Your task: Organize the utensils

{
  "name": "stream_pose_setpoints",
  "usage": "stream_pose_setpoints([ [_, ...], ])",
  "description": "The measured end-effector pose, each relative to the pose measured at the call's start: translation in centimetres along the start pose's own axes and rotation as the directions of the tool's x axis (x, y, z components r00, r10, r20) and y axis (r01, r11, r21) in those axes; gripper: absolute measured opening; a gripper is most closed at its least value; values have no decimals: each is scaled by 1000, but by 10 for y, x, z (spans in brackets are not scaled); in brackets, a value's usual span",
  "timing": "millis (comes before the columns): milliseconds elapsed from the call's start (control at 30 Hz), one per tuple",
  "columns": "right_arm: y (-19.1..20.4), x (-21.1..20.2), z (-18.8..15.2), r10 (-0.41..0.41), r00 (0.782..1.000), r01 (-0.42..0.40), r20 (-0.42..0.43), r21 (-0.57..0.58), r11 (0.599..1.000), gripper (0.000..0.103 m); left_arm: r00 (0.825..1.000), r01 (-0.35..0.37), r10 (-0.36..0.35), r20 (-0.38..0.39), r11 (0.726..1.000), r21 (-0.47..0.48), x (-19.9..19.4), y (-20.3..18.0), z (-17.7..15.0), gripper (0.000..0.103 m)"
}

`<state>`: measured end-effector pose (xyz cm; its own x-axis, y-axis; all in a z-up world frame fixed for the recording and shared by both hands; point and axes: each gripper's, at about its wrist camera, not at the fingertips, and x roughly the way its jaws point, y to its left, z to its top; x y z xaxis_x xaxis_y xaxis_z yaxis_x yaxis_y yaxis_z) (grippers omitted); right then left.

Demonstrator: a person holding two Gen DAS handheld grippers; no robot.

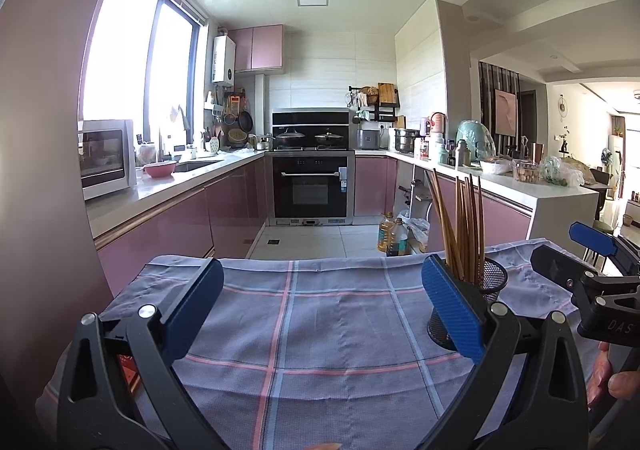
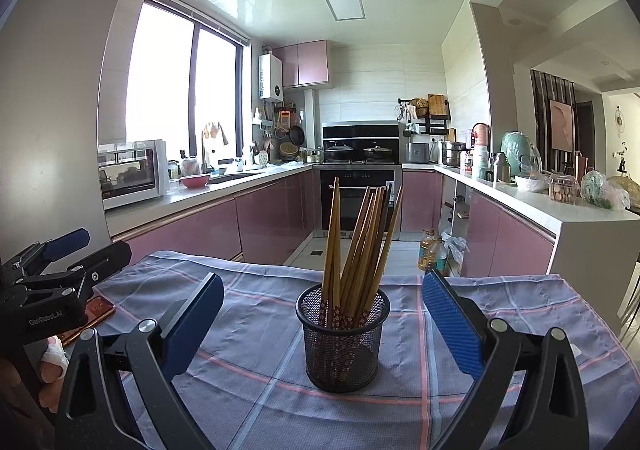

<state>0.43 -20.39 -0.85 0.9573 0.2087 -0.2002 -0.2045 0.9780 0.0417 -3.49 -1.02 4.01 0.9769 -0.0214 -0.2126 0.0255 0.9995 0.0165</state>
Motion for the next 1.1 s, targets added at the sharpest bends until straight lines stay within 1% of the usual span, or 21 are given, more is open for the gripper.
stream_pose_setpoints([
  [1100, 0, 2, -2, 0, 1000, 0, -2, 4, 1000, 96, 1000, 0, 0, 0, 1000, -4, 0, 1, -2, 98],
])
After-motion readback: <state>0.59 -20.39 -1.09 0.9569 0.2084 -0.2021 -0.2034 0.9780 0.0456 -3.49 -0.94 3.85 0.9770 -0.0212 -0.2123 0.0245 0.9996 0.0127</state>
